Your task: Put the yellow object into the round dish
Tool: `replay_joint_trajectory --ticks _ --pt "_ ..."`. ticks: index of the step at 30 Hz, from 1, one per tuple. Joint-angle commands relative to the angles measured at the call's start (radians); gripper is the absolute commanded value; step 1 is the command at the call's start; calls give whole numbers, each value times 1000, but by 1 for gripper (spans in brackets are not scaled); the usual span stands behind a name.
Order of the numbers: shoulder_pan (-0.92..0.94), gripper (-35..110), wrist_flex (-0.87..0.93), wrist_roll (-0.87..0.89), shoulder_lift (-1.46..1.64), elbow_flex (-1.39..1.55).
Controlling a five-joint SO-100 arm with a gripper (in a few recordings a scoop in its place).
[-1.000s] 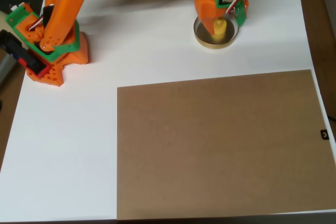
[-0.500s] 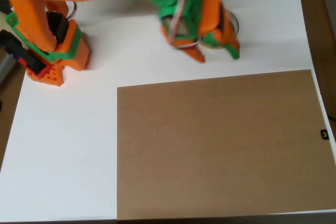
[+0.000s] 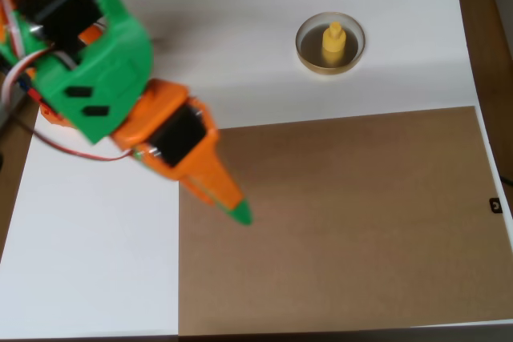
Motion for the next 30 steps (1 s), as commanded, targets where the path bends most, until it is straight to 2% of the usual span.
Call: replay_joint_trajectory --ticks 1,16,30 --pt "81 20 -14 -8 98 6" --pt "106 20 18 0 210 104" --pt "281 20 -87 -25 367 339"
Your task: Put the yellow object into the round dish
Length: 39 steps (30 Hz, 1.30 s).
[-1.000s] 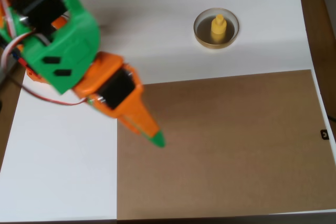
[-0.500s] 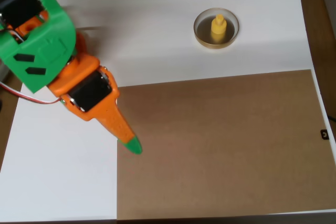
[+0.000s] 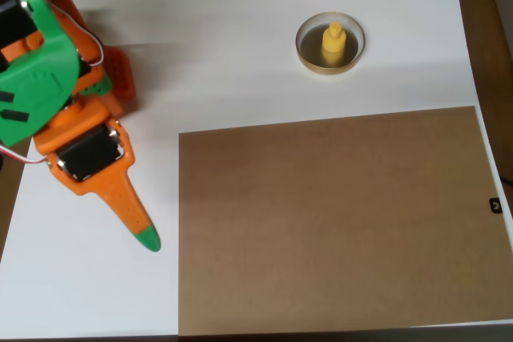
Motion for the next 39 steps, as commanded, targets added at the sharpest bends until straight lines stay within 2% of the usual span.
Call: replay_joint_trajectory --ticks 1,19,39 --pt "44 20 -38 -3 60 34" --pt "-60 20 -91 -44 267 314" --pt "-9 19 -187 -3 408 523"
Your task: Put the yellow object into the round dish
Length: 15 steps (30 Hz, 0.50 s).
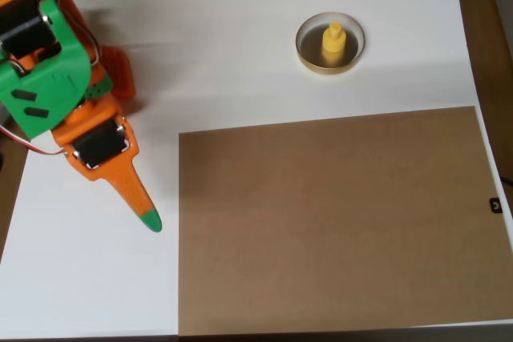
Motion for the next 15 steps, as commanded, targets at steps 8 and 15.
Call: replay_joint_trajectory --ticks 8,15 --pt "3 19 -14 26 261 169" --pt "37 19 9 17 411 272"
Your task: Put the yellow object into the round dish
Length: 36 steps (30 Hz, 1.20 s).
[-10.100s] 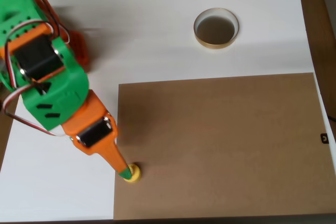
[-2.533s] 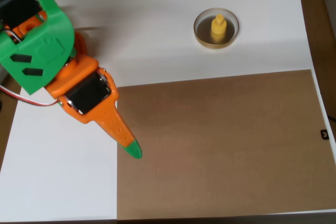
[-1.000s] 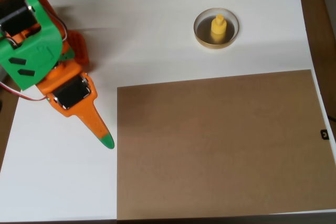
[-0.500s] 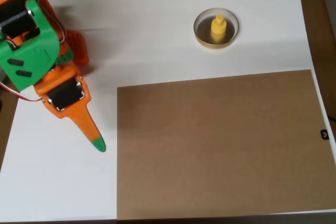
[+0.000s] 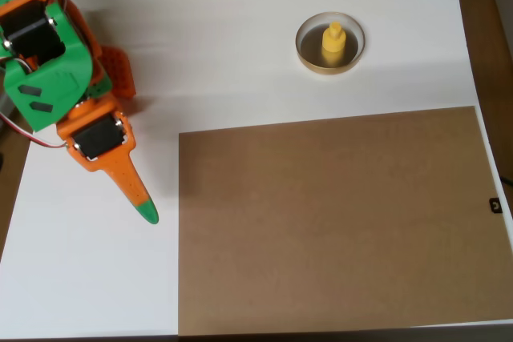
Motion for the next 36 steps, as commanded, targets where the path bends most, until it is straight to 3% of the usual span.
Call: replay_joint_trajectory --ticks 1,36 --pt "34 19 5 -8 38 15" --pt "123 15 44 -8 121 78"
